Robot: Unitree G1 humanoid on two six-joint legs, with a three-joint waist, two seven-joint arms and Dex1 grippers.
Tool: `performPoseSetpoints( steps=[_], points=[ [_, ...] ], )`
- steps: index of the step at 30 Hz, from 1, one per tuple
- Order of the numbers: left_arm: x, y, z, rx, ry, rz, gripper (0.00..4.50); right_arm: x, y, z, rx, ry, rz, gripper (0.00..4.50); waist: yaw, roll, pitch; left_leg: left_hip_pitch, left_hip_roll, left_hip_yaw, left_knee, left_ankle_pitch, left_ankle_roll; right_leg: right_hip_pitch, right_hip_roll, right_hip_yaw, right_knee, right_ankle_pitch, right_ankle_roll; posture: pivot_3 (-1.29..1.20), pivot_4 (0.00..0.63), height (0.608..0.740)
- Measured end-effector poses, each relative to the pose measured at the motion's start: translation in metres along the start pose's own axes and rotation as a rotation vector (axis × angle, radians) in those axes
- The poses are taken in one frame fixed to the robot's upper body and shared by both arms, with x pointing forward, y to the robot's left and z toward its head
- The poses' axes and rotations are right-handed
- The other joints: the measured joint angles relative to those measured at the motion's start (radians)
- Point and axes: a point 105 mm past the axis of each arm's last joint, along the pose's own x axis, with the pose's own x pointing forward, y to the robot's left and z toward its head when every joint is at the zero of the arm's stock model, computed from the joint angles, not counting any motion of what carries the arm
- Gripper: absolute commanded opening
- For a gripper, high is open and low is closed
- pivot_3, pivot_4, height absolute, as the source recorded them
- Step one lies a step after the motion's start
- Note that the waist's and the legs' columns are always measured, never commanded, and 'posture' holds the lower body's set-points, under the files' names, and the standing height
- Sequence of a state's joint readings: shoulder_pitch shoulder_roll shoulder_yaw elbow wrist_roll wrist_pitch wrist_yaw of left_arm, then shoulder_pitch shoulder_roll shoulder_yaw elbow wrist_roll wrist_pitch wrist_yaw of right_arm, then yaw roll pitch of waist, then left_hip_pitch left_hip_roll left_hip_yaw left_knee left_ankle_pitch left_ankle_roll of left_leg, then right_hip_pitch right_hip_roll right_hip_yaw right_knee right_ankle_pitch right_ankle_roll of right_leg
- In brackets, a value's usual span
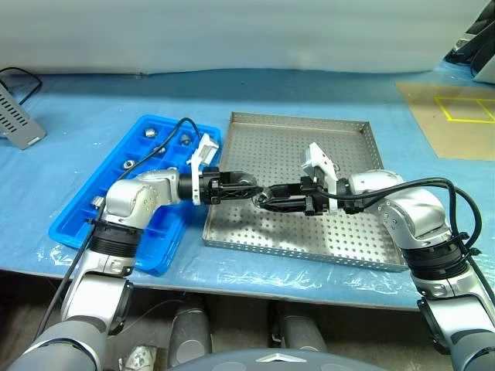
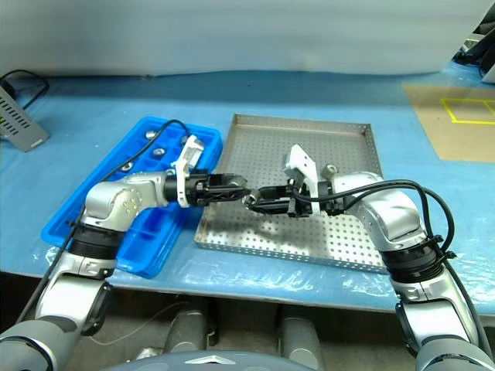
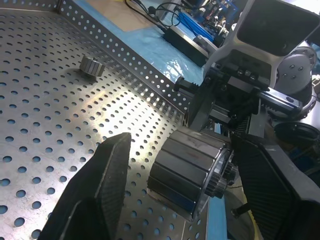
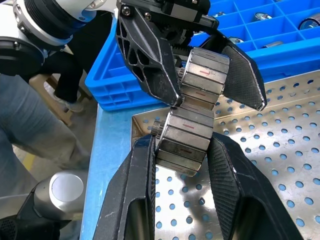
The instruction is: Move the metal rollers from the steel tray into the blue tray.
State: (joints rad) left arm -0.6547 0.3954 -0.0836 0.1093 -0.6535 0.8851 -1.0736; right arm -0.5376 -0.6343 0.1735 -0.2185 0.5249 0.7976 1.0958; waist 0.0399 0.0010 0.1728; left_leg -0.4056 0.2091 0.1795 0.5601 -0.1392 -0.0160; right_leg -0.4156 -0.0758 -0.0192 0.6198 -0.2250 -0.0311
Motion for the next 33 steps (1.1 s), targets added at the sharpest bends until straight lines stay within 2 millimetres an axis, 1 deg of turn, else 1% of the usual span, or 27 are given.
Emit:
performPoseSetpoints(
  steps=[3,5,8,9,14,21,24,27,30,31,32,33],
  points=[
    [-0.001,0.000,0.001,-0.015,-0.008,0.002,3.28,0.000,0.000,0.000,0.000,0.000,-0.002,1.09,0.000,0.000,0.000,0.000,0.000,0.000,0.000,0.000,0.000,0.000,0.000,0.000,0.000,0.000,0.000,-0.23,0.150,0.740],
    [-0.004,-0.002,0.007,-0.035,-0.052,-0.018,3.28,0.000,0.000,0.000,0.000,0.000,-0.003,1.09,0.000,0.000,0.000,0.000,0.000,0.000,0.000,0.000,0.000,0.000,0.000,0.000,0.000,0.000,0.000,-0.23,0.150,0.740],
    [-0.012,-0.007,0.019,-0.046,-0.126,-0.055,2.68,0.000,-0.001,0.000,0.001,0.001,-0.009,1.09,0.000,0.000,0.000,0.000,0.000,0.000,0.000,0.000,0.000,0.000,0.000,0.000,0.000,0.000,0.000,-0.22,0.150,0.740],
    [-0.013,-0.008,0.021,-0.052,-0.134,-0.063,2.38,0.000,-0.001,0.000,0.004,0.003,-0.011,1.09,0.000,0.000,0.000,0.000,0.000,0.000,0.000,0.000,0.000,0.000,0.000,0.000,0.000,0.000,0.000,-0.22,0.150,0.740],
    [-0.014,-0.006,0.015,-0.051,-0.092,-0.041,2.38,0.001,-0.002,0.000,0.022,0.013,-0.018,1.09,0.000,0.000,0.000,0.000,0.000,0.000,0.000,0.000,0.000,0.000,0.000,0.000,0.000,0.000,0.000,-0.22,0.150,0.740],
    [-0.016,-0.004,0.015,-0.018,-0.081,-0.026,2.38,0.004,-0.003,0.003,0.039,0.023,-0.020,1.09,0.000,0.000,0.000,0.000,0.000,0.000,0.000,0.000,0.000,0.000,0.000,0.000,0.000,0.000,0.000,-0.22,0.150,0.740],
    [-0.017,0.004,0.011,-0.001,-0.061,0.010,2.38,0.006,-0.002,0.005,0.039,0.018,-0.020,1.09,0.000,0.000,0.000,0.000,0.000,0.000,0.000,0.000,0.000,0.000,0.000,0.000,0.000,0.000,0.000,-0.22,0.150,0.740],
    [-0.012,0.016,0.013,0.005,-0.111,0.051,2.98,0.006,-0.005,0.009,0.035,0.018,-0.052,1.09,0.003,0.000,0.000,0.000,0.000,0.000,0.000,0.000,0.000,0.000,0.000,0.000,0.000,0.000,0.000,-0.22,0.150,0.740],
    [-0.016,0.024,0.024,0.009,-0.161,0.091,3.92,0.007,-0.003,0.011,0.029,0.011,-0.045,1.09,0.002,0.000,0.000,0.000,0.000,0.000,0.001,0.000,0.000,0.000,0.000,0.000,0.001,0.000,0.000,-0.22,0.150,0.740],
    [-0.018,0.025,0.027,0.017,-0.163,0.106,4.35,0.008,-0.002,0.012,0.024,0.007,-0.036,1.09,0.002,0.000,0.000,0.000,0.000,0.000,0.000,0.000,0.000,0.000,0.000,0.000,0.000,0.000,0.000,-0.22,0.150,0.740],
    [-0.020,0.026,0.027,0.019,-0.158,0.113,4.45,0.008,-0.001,0.013,0.022,0.005,-0.031,1.09,0.001,0.000,0.000,0.000,0.000,0.000,0.000,0.000,0.000,0.000,0.000,0.000,0.000,0.000,0.000,-0.22,0.150,0.740],
    [-0.020,0.026,0.026,0.019,-0.148,0.112,4.45,0.008,0.000,0.013,0.022,0.005,-0.028,1.09,0.000,0.000,0.000,0.000,0.000,0.000,0.000,0.000,0.000,0.000,0.000,0.000,0.000,0.000,0.000,-0.22,0.150,0.740]
  ],
)
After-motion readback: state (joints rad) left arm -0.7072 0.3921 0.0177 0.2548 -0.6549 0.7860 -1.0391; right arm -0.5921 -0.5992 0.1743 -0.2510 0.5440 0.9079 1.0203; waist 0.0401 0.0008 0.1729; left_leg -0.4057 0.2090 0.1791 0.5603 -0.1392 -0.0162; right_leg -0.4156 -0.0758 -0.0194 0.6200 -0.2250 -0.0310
